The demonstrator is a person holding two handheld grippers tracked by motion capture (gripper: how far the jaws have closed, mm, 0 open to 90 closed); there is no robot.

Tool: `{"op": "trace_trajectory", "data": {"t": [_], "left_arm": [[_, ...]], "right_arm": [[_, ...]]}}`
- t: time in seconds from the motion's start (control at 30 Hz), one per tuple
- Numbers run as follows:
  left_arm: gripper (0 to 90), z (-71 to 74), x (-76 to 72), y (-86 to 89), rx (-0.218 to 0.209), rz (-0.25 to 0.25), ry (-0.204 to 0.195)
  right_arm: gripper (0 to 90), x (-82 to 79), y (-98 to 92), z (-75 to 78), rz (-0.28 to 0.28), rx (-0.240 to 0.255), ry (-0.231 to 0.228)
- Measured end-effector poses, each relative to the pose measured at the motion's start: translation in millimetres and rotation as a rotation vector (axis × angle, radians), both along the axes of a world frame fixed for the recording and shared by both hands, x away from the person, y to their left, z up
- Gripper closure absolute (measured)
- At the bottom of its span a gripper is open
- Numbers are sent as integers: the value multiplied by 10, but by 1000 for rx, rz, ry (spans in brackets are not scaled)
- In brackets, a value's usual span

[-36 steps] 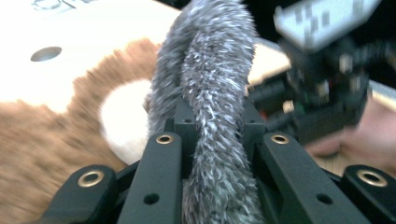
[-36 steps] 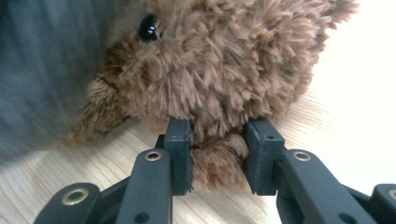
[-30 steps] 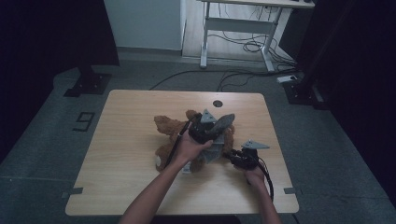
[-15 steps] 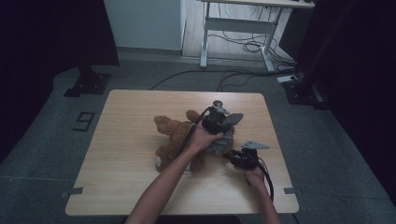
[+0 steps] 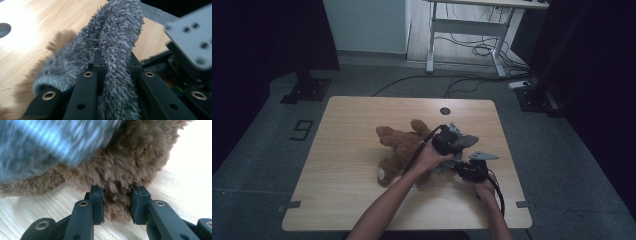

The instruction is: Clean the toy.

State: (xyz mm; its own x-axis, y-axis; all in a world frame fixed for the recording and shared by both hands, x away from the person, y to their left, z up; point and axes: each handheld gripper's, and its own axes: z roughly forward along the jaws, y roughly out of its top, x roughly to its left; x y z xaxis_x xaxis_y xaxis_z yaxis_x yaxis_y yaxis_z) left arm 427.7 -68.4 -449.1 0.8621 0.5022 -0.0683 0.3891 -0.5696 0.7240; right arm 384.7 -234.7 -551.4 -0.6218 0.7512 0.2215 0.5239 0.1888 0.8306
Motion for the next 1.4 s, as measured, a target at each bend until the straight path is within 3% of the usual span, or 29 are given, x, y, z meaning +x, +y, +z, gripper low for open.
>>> {"op": "trace_trajectory", "data": {"t": [0.1,0.33,0.43,0.67,0.83,1.0,1.17,1.3,1.4], "left_arm": [[757,-48,-77,-5,12,-16,-12],[757,-147,-181,2,13,-37,5],[757,-160,-196,28,-1,-33,2],[757,-124,-212,93,-16,-14,-15],[759,-7,-194,179,-40,24,-49],[759,246,-71,330,-60,88,-102],[759,449,114,468,-74,141,-119],[758,507,265,513,-54,186,-128],[758,423,351,500,-38,204,-94]], "right_arm": [[678,-1,-2,1,-2,4,3],[678,-4,-7,3,-3,9,8],[678,-2,-10,2,-1,11,5],[680,-2,-17,2,2,19,-4],[680,0,-24,5,-2,30,-5],[680,2,-26,1,-5,35,-3],[680,5,-32,0,-1,35,0],[681,7,-33,-1,-1,36,-2],[680,7,-34,-1,-1,37,-2]]}}
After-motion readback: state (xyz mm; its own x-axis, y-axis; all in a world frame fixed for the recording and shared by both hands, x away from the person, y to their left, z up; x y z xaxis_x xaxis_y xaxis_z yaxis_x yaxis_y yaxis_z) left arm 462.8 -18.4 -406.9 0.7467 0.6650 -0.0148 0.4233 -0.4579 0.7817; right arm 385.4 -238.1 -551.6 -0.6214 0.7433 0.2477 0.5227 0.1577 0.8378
